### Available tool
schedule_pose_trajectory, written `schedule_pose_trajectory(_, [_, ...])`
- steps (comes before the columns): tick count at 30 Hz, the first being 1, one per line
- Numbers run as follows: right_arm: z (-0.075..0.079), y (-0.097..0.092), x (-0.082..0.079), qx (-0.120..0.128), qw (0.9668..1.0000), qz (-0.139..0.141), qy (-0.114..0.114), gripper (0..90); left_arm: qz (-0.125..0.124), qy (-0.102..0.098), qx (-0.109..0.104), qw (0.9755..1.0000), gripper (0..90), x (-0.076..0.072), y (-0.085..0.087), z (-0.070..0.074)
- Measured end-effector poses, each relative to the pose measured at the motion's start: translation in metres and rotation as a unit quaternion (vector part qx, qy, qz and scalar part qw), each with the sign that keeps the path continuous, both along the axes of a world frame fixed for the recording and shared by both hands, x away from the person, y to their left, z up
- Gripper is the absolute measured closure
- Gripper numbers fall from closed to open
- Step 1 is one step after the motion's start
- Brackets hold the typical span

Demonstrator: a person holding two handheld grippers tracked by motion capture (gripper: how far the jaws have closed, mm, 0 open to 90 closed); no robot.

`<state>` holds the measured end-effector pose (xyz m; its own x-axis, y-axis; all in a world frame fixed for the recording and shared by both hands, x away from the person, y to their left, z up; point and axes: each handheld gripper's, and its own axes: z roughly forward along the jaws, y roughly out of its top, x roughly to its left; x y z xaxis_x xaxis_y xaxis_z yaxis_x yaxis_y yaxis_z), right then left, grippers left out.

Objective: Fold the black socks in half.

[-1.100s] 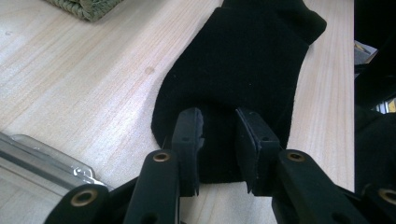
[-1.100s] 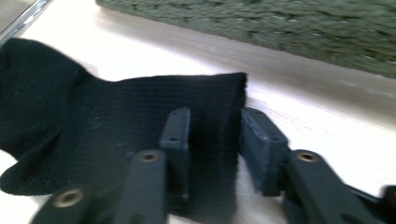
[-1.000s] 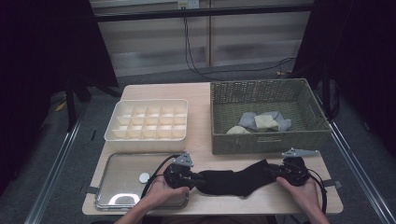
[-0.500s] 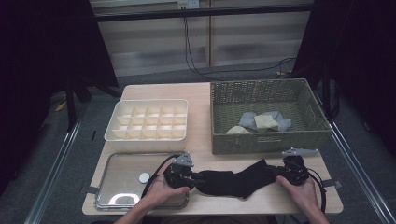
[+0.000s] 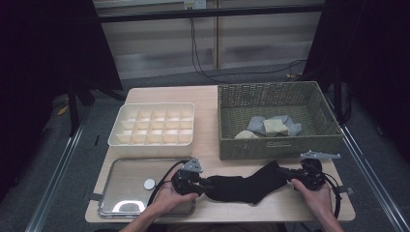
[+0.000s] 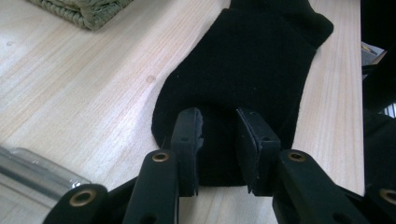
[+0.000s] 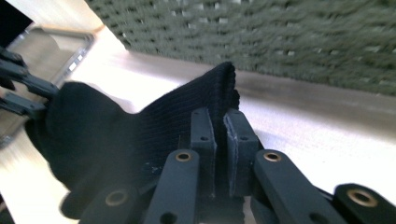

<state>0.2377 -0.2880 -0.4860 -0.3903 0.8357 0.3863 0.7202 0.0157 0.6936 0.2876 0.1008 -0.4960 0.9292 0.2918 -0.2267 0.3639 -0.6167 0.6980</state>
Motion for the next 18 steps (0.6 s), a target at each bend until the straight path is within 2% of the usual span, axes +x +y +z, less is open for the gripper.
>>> schedule_pose_trajectory(1, [0.002,-0.001,0.0,0.003,1.0,-0.002,-0.004,83.6,-0.001,-0.001,-0.006,1.0,68.9,-0.001,-0.001,-0.001])
schedule_pose_trajectory(4, [0.008,-0.002,-0.001,0.005,0.9999,-0.002,-0.009,83.6,-0.011,-0.005,0.003,0.9999,67.1,-0.002,-0.005,0.001])
schedule_pose_trajectory(6, [0.013,-0.003,0.0,0.007,0.9998,0.001,-0.019,83.6,-0.009,-0.005,-0.004,0.9999,65.4,-0.003,-0.007,0.0])
schedule_pose_trajectory(8, [0.017,-0.002,0.0,0.005,0.9998,0.003,-0.02,83.6,-0.013,-0.01,0.004,0.9999,64.8,-0.003,-0.008,0.001])
schedule_pose_trajectory(10, [0.019,-0.001,0.001,0.007,0.9997,0.005,-0.021,83.6,-0.018,-0.011,0.004,0.9998,63.6,-0.003,-0.008,0.003])
schedule_pose_trajectory(12, [0.022,-0.002,0.0,0.009,0.9996,0.004,-0.025,83.6,-0.017,-0.01,-0.005,0.9998,66.5,-0.001,-0.004,0.008])
schedule_pose_trajectory(14, [0.024,-0.003,0.0,0.013,0.9995,0.002,-0.029,83.6,-0.019,-0.015,-0.021,0.9995,74.0,0.0,0.0,0.013])
schedule_pose_trajectory(16, [0.026,-0.003,0.0,0.015,0.9994,0.001,-0.031,83.6,-0.006,-0.015,-0.029,0.9995,74.5,0.001,0.003,0.015])
schedule_pose_trajectory(18, [0.027,-0.003,0.0,0.014,0.9994,0.003,-0.032,83.6,-0.006,-0.012,-0.025,0.9996,74.5,0.002,0.003,0.012])
